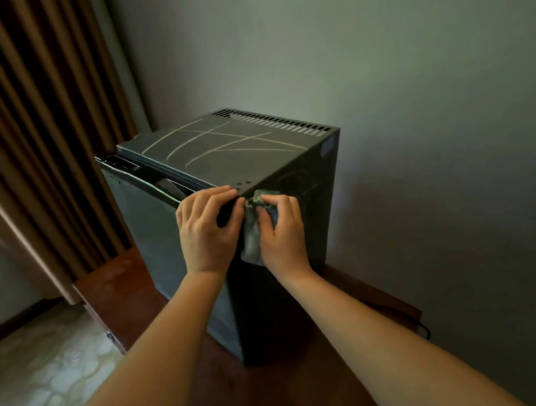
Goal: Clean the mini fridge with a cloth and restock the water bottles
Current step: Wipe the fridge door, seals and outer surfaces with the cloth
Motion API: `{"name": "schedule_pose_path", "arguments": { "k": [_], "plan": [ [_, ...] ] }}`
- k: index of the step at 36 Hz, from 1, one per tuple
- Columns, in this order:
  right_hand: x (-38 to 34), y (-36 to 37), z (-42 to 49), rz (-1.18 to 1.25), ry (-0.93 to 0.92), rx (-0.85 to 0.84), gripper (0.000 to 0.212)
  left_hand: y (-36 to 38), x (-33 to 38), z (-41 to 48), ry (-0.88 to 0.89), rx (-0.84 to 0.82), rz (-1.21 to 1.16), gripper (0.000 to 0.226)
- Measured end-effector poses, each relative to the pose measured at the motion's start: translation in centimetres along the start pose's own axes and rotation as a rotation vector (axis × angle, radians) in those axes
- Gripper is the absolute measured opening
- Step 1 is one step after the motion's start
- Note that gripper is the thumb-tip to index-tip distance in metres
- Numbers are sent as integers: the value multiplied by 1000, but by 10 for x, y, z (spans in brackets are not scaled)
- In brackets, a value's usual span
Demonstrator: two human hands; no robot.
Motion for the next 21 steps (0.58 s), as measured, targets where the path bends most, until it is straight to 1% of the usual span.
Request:
{"name": "schedule_pose_path", "arguments": {
  "k": [3,5,7,12,17,21],
  "plan": [
    [14,-8,2,80,-24,-24,16,6,13,-10,-70,21,125,21],
    [23,-15,3,128,-33,-27,16,14,27,-21,-129,43,212,30],
    [34,-24,5,153,-35,-36,15,20,40,-32,-147,43,280,39],
    [58,-47,17,178,-30,-109,15,36,54,-27,-75,-4,483,47],
    [64,-51,31,212,-85,-117,18,50,48,-8,26,-49,682,39],
    [58,-43,39,253,-152,-93,18,53,42,-13,88,-73,796,34]
  ]
}}
Point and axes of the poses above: each hand's wrist, its own z-axis towards the middle knuckle, its own y-axis out of the palm, x = y × z, the point moved 1 cm from there along z, towards the middle knuckle, and after that the axes turned 8 degrees about y, right-handed, at the moved point
